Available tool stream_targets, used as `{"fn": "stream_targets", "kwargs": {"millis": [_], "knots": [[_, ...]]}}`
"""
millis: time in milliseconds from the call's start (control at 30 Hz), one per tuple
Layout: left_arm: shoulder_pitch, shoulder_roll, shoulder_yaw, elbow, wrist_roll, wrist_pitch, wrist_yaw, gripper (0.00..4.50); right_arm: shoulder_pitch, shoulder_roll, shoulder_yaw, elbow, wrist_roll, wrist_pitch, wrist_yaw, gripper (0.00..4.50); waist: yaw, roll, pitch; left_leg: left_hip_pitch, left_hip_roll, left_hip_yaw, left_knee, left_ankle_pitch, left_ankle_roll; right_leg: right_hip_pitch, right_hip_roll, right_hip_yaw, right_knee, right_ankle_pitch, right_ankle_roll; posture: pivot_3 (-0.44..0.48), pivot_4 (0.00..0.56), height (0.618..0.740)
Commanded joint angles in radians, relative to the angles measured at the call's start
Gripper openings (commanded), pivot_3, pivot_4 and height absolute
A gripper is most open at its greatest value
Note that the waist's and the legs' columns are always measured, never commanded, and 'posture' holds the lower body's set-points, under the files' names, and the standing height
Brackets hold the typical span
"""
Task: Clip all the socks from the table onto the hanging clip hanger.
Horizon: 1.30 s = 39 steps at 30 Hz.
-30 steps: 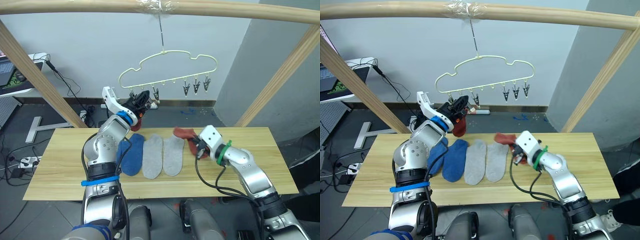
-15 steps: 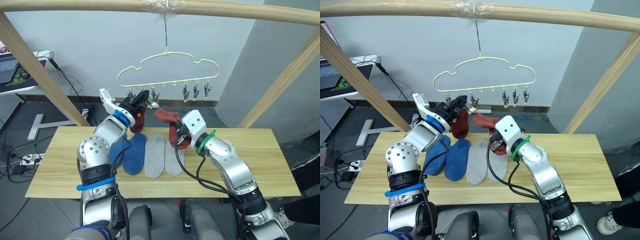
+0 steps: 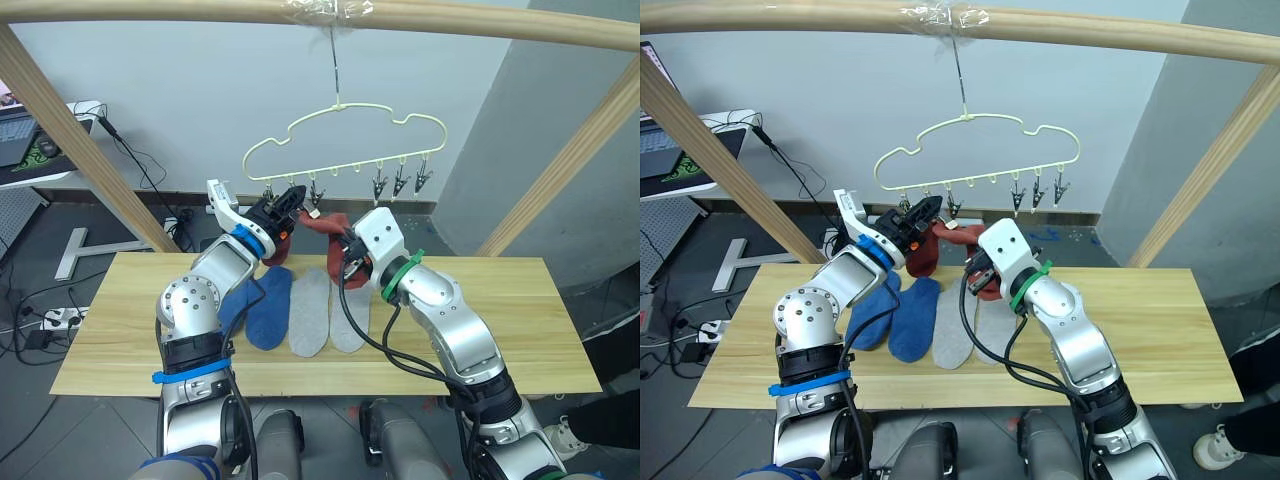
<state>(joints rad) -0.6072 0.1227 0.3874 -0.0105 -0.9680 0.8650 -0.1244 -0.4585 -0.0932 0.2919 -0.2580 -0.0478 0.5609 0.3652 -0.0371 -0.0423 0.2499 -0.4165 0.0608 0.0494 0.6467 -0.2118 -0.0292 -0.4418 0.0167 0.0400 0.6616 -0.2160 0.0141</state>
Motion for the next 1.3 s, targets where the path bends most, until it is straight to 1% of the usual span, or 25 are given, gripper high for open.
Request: {"fn": "stream_targets", "kwargs": {"millis": [33,67,133,300,400,433,500,600,700,767,800,833,867,933,967,1000,1033,1067,1133,1200,1300], "knots": [[0.013,0.013,-0.014,-0.044,0.020,-0.040,-0.009,0.73,-0.018,0.008,-0.014,-0.019,0.020,0.003,0.000,0.00,0.000,0.000,0.000,0.000,0.000,0.000,0.000,0.000,0.000,0.000,0.000,0.000,0.000,0.000,0.000,0.011,0.208,0.740],[0.016,0.013,-0.004,-0.046,0.002,-0.037,-0.011,0.91,-0.018,0.010,-0.014,-0.016,0.023,0.005,0.002,0.00,0.000,0.000,0.000,0.000,0.000,0.001,0.000,0.000,0.000,0.000,0.000,0.000,0.000,0.000,0.000,0.011,0.208,0.740],[0.021,0.015,0.005,-0.058,-0.027,-0.027,-0.007,1.61,-0.015,0.012,-0.014,-0.015,0.031,0.012,0.007,0.00,0.002,0.000,0.000,0.000,0.000,0.001,0.000,0.000,0.000,0.000,0.000,0.000,0.000,0.000,0.000,0.017,0.211,0.740],[0.040,0.039,0.014,-0.087,-0.058,-0.002,0.002,3.12,-0.016,0.021,-0.012,-0.009,0.058,0.026,0.014,0.00,0.005,0.000,0.000,-0.001,0.000,0.000,0.000,0.000,0.000,0.000,0.000,0.000,-0.001,0.000,0.000,0.028,0.211,0.740],[0.074,0.085,0.031,-0.137,-0.098,0.038,0.015,4.06,-0.018,0.040,-0.012,-0.004,0.096,0.045,0.037,0.00,0.004,0.000,0.000,-0.001,0.000,0.000,0.000,0.000,0.000,0.000,0.000,0.000,-0.001,0.000,0.000,0.031,0.209,0.740],[0.095,0.116,0.019,-0.162,-0.083,0.048,0.005,4.42,-0.018,0.048,-0.011,-0.001,0.120,0.058,0.053,0.00,0.003,0.000,0.000,-0.001,0.001,0.000,0.000,0.000,0.000,0.000,0.000,0.000,-0.001,0.000,0.000,0.031,0.209,0.740],[0.118,0.152,0.000,-0.188,-0.066,0.055,-0.005,4.47,-0.018,0.055,-0.010,0.002,0.147,0.074,0.069,0.00,0.004,0.000,0.000,0.000,0.001,0.000,-0.001,0.000,0.000,-0.001,0.000,0.000,-0.001,0.000,0.000,0.031,0.209,0.740],[0.178,0.219,-0.012,-0.262,-0.042,0.039,-0.043,4.50,-0.019,0.101,-0.045,0.017,0.208,0.124,0.059,0.73,0.006,0.000,0.000,-0.001,0.001,-0.001,-0.001,0.000,0.000,-0.001,0.000,0.000,-0.001,0.000,-0.001,0.044,0.209,0.740],[0.198,0.266,-0.017,-0.316,-0.032,0.023,-0.065,4.50,-0.016,0.136,-0.085,0.030,0.267,0.185,0.055,1.79,0.008,0.000,0.000,-0.001,0.001,-0.001,-0.001,0.000,0.000,-0.001,-0.001,0.000,-0.001,-0.001,-0.001,0.059,0.211,0.740],[0.208,0.314,-0.071,-0.357,0.035,-0.007,-0.104,4.50,0.018,0.091,-0.071,0.017,0.271,0.190,0.085,2.49,0.012,0.000,0.000,-0.001,0.001,-0.001,-0.001,0.000,0.000,-0.001,-0.001,-0.001,-0.001,-0.001,-0.001,0.063,0.212,0.740],[0.220,0.340,-0.118,-0.381,0.096,-0.037,-0.125,4.50,0.039,0.062,-0.066,0.002,0.272,0.192,0.100,2.49,0.016,0.000,0.000,-0.001,0.000,-0.001,-0.001,0.000,0.000,-0.001,-0.001,-0.001,-0.001,-0.001,-0.001,0.064,0.212,0.740],[0.233,0.360,-0.165,-0.404,0.156,-0.075,-0.147,4.50,0.057,0.037,-0.066,-0.014,0.275,0.195,0.110,2.92,0.017,-0.001,-0.001,-0.001,0.000,-0.001,-0.001,0.000,0.000,0.000,-0.001,-0.001,-0.002,-0.001,-0.001,0.064,0.212,0.740],[0.242,0.370,-0.195,-0.414,0.197,-0.106,-0.163,4.50,0.066,0.022,-0.067,-0.023,0.280,0.198,0.114,3.03,0.019,-0.001,0.000,-0.001,0.000,0.000,-0.001,0.000,0.000,0.000,-0.001,0.000,-0.004,-0.001,-0.001,0.064,0.212,0.740],[0.249,0.364,-0.223,-0.414,0.242,-0.149,-0.173,4.50,0.073,-0.001,-0.066,-0.034,0.288,0.195,0.116,3.62,0.021,-0.001,0.000,-0.001,0.000,0.002,-0.002,0.000,0.000,-0.001,-0.002,0.001,-0.005,-0.001,-0.002,0.060,0.215,0.740],[0.245,0.350,-0.264,-0.403,0.295,-0.203,-0.184,4.50,0.078,-0.025,-0.077,-0.055,0.298,0.185,0.130,4.05,0.021,-0.001,0.000,-0.002,0.000,0.002,-0.002,0.000,0.000,-0.001,-0.003,0.001,-0.005,-0.001,-0.002,0.047,0.217,0.740],[0.242,0.340,-0.294,-0.395,0.336,-0.243,-0.195,4.50,0.081,-0.043,-0.085,-0.071,0.305,0.177,0.141,4.33,0.021,-0.001,0.000,-0.003,0.000,0.002,-0.002,0.000,0.000,-0.002,-0.002,0.001,-0.005,-0.001,-0.002,0.047,0.217,0.740],[0.240,0.332,-0.313,-0.386,0.367,-0.273,-0.206,4.50,0.082,-0.054,-0.088,-0.080,0.310,0.172,0.147,4.42,0.021,-0.001,0.000,-0.003,0.000,0.002,-0.002,0.000,0.000,-0.002,-0.002,0.001,-0.005,-0.001,-0.002,0.033,0.217,0.740],[0.235,0.315,-0.351,-0.372,0.405,-0.310,-0.216,4.31,0.083,-0.074,-0.106,-0.101,0.322,0.172,0.155,4.47,0.021,-0.001,0.000,-0.003,0.000,0.002,-0.002,0.000,0.000,-0.002,-0.002,0.001,-0.004,-0.001,-0.002,0.033,0.217,0.740],[0.219,0.279,-0.399,-0.332,0.467,-0.367,-0.220,3.89,0.079,-0.106,-0.129,-0.131,0.343,0.177,0.167,4.50,0.020,-0.001,0.000,-0.003,0.001,0.002,-0.002,0.000,0.000,-0.002,-0.001,0.001,-0.004,-0.001,-0.002,0.009,0.220,0.740],[0.190,0.229,-0.445,-0.262,0.545,-0.434,-0.203,3.32,0.077,-0.151,-0.154,-0.171,0.368,0.189,0.193,4.50,0.021,-0.001,0.000,-0.002,0.001,0.002,-0.002,0.000,0.000,-0.002,-0.001,0.000,-0.004,-0.001,-0.002,0.009,0.220,0.740],[0.171,0.190,-0.469,-0.201,0.612,-0.498,-0.208,3.32,0.071,-0.184,-0.170,-0.196,0.400,0.203,0.205,4.50,0.017,-0.001,0.000,-0.003,0.000,0.002,-0.002,0.000,0.000,-0.002,-0.001,0.001,-0.004,-0.001,-0.002,-0.011,0.220,0.740]]}}
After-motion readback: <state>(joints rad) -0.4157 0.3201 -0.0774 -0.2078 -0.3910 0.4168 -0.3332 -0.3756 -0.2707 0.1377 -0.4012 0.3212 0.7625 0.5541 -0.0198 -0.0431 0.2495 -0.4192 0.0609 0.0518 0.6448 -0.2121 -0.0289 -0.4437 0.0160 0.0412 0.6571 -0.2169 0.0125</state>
